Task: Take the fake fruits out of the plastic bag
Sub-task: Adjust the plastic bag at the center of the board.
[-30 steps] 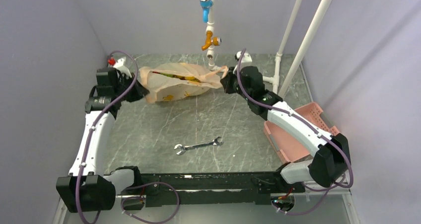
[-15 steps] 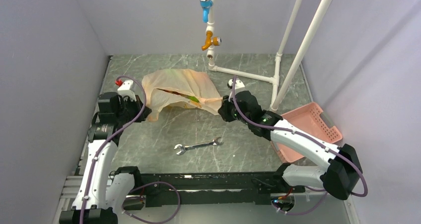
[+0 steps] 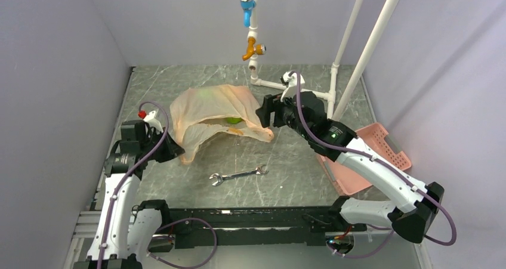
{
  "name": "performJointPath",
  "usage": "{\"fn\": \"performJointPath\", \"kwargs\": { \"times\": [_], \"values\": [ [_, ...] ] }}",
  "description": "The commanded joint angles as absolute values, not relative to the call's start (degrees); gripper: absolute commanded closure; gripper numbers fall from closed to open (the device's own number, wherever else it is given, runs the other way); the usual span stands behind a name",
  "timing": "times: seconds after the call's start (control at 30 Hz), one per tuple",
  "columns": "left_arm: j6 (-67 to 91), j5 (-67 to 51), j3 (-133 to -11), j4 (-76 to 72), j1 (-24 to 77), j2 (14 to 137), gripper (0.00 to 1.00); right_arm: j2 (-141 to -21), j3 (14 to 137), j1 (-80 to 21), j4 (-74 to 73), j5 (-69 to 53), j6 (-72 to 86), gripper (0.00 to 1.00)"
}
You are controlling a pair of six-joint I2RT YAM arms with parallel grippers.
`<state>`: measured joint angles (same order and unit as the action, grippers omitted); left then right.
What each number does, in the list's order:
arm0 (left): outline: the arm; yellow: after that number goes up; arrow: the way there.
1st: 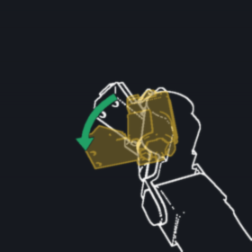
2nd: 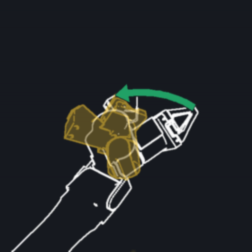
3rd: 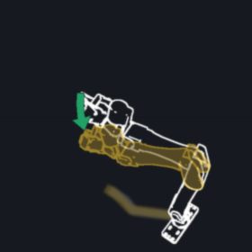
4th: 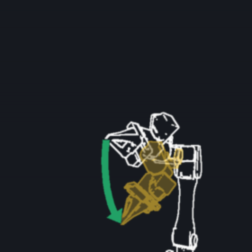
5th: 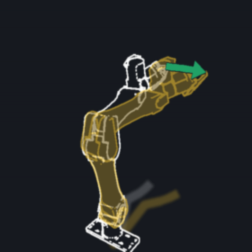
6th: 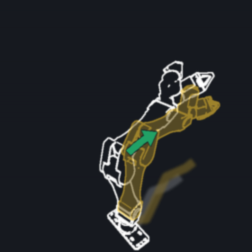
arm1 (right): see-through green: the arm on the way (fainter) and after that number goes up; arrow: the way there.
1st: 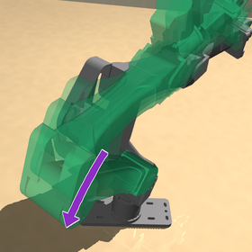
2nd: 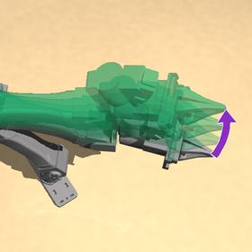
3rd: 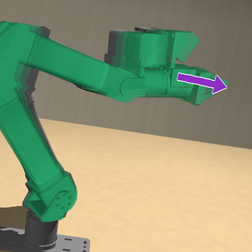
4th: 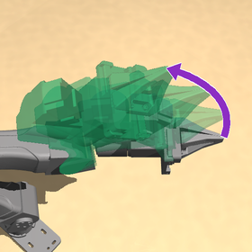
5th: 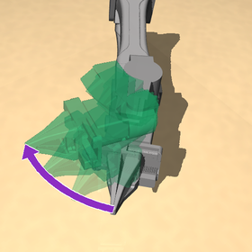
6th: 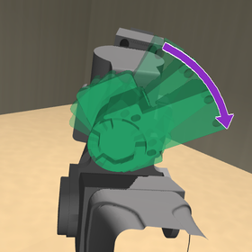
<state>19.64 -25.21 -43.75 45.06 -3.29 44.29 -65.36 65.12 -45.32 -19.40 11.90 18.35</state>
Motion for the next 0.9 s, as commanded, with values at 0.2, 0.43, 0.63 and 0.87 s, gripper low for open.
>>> {"fn": "performJointPath", "kwargs": {
  "times": [0.2,0.43,0.63,0.87],
  "values": [
    [21.7,-27.7,-44.3,50.4,-3.3,38.7,1.0,-78.1,68.9,-54.6,0.6,0.3,16.7,0.35],
    [20.0,-27.7,-45.5,52.9,-3.3,37.4,0.96,-88.9,66.3,-55.5,8.7,1.5,17.5,0.64],
    [19.0,-28.2,-46.6,54.2,-3.2,35.4,0.76,-94.2,62.9,-55.5,13.5,3.7,16.4,0.69],
    [16.6,-25.2,-54.0,53.4,-3.2,32.8,0.55,-98.9,59.2,-55.5,16.8,4.0,17.1,0.72]
  ]
}}
